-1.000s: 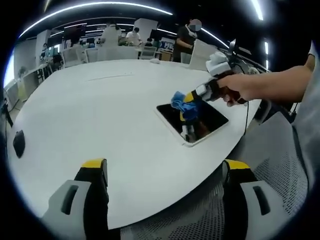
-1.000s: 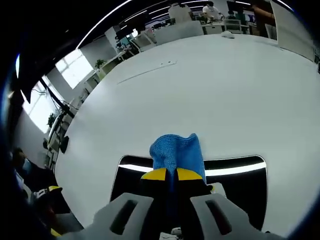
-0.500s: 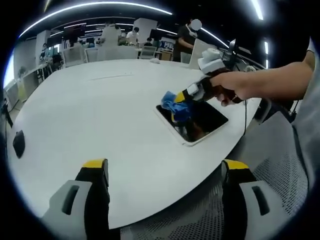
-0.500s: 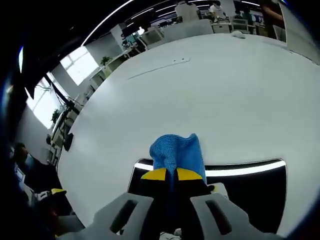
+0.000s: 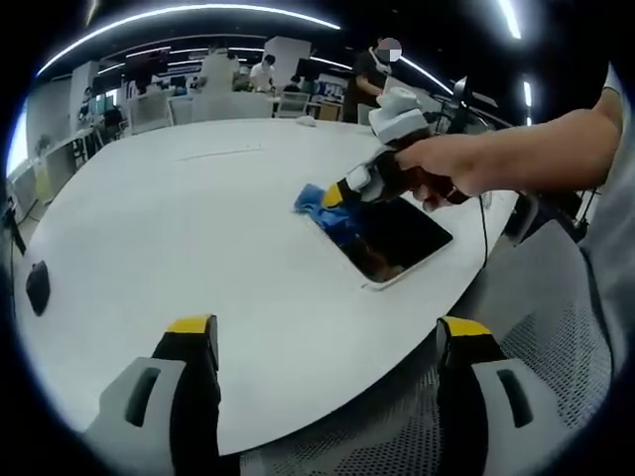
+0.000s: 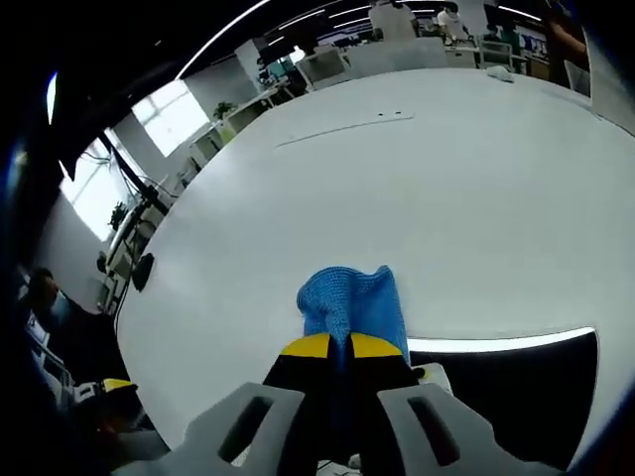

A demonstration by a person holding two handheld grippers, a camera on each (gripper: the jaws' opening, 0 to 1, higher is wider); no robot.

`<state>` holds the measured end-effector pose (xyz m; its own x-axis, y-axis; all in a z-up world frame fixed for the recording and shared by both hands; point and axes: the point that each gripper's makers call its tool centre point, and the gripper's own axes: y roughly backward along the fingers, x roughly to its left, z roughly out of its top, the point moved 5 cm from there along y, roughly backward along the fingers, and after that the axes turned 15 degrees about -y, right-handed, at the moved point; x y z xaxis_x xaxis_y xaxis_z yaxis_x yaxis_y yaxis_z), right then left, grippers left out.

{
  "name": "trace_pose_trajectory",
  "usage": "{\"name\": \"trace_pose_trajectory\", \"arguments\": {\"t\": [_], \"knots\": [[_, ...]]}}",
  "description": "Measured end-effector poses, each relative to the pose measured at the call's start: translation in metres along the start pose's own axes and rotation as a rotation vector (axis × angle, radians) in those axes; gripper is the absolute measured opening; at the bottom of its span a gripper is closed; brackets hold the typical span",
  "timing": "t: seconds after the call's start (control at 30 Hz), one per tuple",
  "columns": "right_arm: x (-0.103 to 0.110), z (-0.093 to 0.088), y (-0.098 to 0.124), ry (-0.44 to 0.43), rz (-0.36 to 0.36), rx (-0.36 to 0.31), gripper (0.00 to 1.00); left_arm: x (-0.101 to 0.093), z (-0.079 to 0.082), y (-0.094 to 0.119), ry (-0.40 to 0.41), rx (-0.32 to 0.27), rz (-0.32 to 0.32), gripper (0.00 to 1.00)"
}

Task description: Wipe the mirror surface with the cleaning cloth until all visible marks leave the cleaned area.

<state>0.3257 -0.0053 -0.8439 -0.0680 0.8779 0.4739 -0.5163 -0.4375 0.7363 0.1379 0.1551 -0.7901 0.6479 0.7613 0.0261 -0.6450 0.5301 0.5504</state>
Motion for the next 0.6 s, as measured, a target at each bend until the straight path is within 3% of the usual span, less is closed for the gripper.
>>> {"name": "trace_pose_trajectory", "arguments": {"t": [0.37, 0.6], "knots": [[-0.0017, -0.0023, 0.0032, 0.002, 0.003, 0.011, 0.00, 0.0048, -0.0059, -0.0015, 0.000, 0.004, 0.003, 0.89], [-0.0023, -0.0090, 0.0061, 0.015, -0.001, 0.015, 0.00, 0.0019, -0.0004, 0.0001, -0.003, -0.002, 0.013, 0.89]]}}
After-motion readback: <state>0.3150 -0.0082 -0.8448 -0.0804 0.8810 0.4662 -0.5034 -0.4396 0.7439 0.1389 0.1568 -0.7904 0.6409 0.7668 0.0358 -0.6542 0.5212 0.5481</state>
